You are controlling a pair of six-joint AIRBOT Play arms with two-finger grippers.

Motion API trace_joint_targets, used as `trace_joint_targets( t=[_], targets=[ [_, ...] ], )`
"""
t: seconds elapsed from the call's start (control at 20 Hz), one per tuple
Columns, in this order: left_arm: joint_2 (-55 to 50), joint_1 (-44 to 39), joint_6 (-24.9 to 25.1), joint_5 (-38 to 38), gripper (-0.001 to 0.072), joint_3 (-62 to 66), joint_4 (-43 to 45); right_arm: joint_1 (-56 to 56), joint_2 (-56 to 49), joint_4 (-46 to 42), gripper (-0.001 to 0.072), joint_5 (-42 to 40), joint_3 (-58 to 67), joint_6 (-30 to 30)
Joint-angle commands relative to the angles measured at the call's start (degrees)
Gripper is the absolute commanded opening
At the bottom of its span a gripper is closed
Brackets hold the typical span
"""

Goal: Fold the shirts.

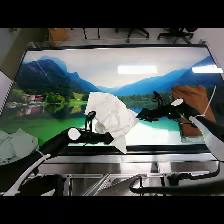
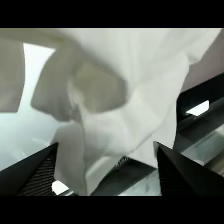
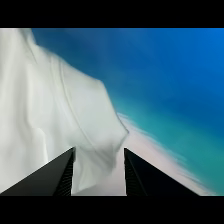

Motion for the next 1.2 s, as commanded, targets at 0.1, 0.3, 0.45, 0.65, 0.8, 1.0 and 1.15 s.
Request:
trace_joint_targets(
  t=[0.1, 0.3, 0.45, 0.65, 0.8, 1.0, 1.15],
  targets=[
    [-8.2, 0.8, 3.1, -2.3, 0.0069, 7.3, -0.8, 0.0, -3.2, 7.0, 0.0041, 0.2, 1.4, -7.1],
    [-3.8, 6.2, 5.9, -10.7, 0.0016, 11.4, 1.8, -1.5, -1.7, 9.3, 0.0021, 6.0, 2.6, -10.5],
    [6.3, 13.6, 5.6, -21.8, 0.0016, 17.3, 5.2, -6.8, 5.3, 13.2, 0.0021, 15.3, 8.5, -10.4],
    [21.3, 22.0, 4.2, -30.2, 0.0016, 32.0, 2.9, -12.7, 20.0, 22.1, 0.0021, 25.7, 20.0, -8.8],
    [28.5, 23.6, 3.6, -31.5, 0.0016, 44.3, -0.3, -12.8, 31.1, 22.1, 0.0021, 24.7, 26.9, -8.9],
    [33.2, 23.6, 3.1, -28.1, 0.0016, 60.9, 0.7, -12.8, 40.9, 17.2, 0.0020, 14.7, 37.4, -10.1],
    [30.7, 23.6, 2.8, -27.4, 0.0016, 72.1, 2.2, -12.8, 41.0, 12.9, 0.0021, 12.8, 46.2, -10.2]
  ],
)
